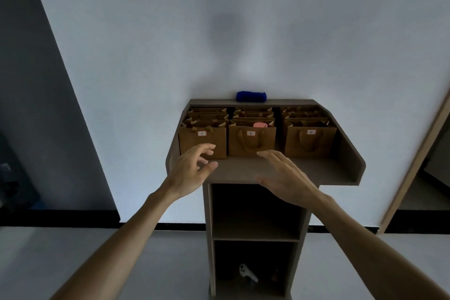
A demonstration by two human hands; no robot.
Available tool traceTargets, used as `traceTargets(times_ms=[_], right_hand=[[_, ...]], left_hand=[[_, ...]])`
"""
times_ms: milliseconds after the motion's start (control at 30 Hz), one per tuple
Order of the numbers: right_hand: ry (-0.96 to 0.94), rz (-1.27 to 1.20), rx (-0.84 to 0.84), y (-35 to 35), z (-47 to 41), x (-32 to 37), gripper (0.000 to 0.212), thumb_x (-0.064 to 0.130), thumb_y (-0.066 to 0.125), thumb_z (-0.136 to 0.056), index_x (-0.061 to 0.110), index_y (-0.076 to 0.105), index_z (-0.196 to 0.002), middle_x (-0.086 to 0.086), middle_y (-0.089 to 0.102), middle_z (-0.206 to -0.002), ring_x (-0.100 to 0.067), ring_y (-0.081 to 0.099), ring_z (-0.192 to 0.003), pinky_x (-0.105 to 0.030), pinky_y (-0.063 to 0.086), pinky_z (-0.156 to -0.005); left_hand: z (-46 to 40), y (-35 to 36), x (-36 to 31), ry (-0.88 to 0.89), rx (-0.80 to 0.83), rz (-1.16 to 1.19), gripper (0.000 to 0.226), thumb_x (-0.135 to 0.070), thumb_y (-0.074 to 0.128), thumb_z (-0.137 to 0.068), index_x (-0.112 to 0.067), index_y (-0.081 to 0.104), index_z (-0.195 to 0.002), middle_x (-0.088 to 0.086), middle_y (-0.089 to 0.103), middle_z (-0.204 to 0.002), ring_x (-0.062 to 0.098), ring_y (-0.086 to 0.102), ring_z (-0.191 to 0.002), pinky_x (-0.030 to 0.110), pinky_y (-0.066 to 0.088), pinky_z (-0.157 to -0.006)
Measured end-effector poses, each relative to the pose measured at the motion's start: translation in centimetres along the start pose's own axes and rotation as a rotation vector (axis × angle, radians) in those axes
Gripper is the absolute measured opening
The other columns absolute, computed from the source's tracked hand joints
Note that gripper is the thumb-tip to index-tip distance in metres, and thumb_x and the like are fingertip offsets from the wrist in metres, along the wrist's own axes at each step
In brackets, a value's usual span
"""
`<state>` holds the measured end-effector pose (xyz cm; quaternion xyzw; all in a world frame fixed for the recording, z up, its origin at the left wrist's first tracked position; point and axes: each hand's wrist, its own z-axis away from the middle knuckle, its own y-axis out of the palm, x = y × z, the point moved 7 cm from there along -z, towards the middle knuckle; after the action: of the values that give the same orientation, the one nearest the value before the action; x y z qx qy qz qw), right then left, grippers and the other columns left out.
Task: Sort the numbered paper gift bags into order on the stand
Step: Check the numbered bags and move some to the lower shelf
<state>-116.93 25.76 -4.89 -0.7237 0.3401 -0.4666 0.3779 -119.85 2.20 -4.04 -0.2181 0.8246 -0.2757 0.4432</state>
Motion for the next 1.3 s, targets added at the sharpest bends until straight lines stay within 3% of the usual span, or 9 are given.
traceTargets(times_ms=[167,400,733,967,1167,1300], right_hand=[[-0.016,-0.039,0.05,3.4,-6.9,-1.7,0.068,0.047,0.063,-0.09,0.032,0.03,-0.148,0.009,0.027,-0.155,-0.015,0.034,-0.139,-0.038,0.041,-0.107],[-0.045,-0.135,0.102,7.0,-17.1,-4.6,0.061,0.044,0.063,-0.091,0.034,0.035,-0.144,0.007,0.031,-0.151,-0.014,0.05,-0.124,-0.039,0.052,-0.096],[-0.208,-0.09,-0.006,11.1,-28.5,-5.2,0.045,0.035,0.056,-0.097,0.029,0.042,-0.139,0.003,0.043,-0.138,-0.009,0.06,-0.095,-0.027,0.059,-0.07],[-0.204,0.167,-0.08,12.1,-31.5,-4.2,0.039,0.036,0.048,-0.1,0.028,0.046,-0.139,-0.001,0.042,-0.137,-0.02,0.054,-0.117,-0.034,0.054,-0.081],[-0.295,0.124,-0.146,12.8,-29.6,-3.9,0.028,0.03,0.054,-0.098,0.026,0.058,-0.125,0.0,0.046,-0.127,-0.016,0.057,-0.106,-0.026,0.056,-0.068],[-0.419,0.028,-0.143,13.0,-26.7,-3.3,0.026,0.033,0.052,-0.096,0.023,0.063,-0.117,0.0,0.048,-0.123,-0.009,0.057,-0.096,-0.02,0.056,-0.063]], left_hand=[[-3.8,0.7,5.2,-0.034,-0.003,-0.008,0.04,-0.029,0.065,-0.092,-0.023,0.054,-0.13,-0.005,0.062,-0.12,0.008,0.066,-0.096,0.019,0.055,-0.076],[-9.2,-0.2,11.6,-0.139,-0.082,0.01,0.032,-0.027,0.065,-0.092,-0.025,0.059,-0.123,-0.009,0.067,-0.114,0.004,0.066,-0.099,0.007,0.05,-0.079],[-14.6,-1.1,18.2,-0.251,-0.179,0.044,0.022,-0.026,0.061,-0.094,-0.025,0.064,-0.116,-0.013,0.069,-0.108,-0.003,0.064,-0.097,0.007,0.048,-0.078],[-18.6,-1.1,19.6,-0.173,-0.183,0.043,0.022,-0.021,0.061,-0.094,-0.021,0.066,-0.116,-0.011,0.069,-0.107,-0.002,0.063,-0.099,0.007,0.049,-0.079],[-21.2,-1.5,20.3,-0.018,-0.177,-0.054,0.022,-0.016,0.062,-0.093,-0.017,0.066,-0.115,-0.006,0.067,-0.112,0.005,0.062,-0.104,0.008,0.048,-0.083],[-22.4,-1.0,21.8,0.023,-0.065,-0.253,0.029,-0.026,0.06,-0.094,-0.024,0.058,-0.123,-0.003,0.056,-0.129,0.011,0.05,-0.12,0.023,0.046,-0.098]])
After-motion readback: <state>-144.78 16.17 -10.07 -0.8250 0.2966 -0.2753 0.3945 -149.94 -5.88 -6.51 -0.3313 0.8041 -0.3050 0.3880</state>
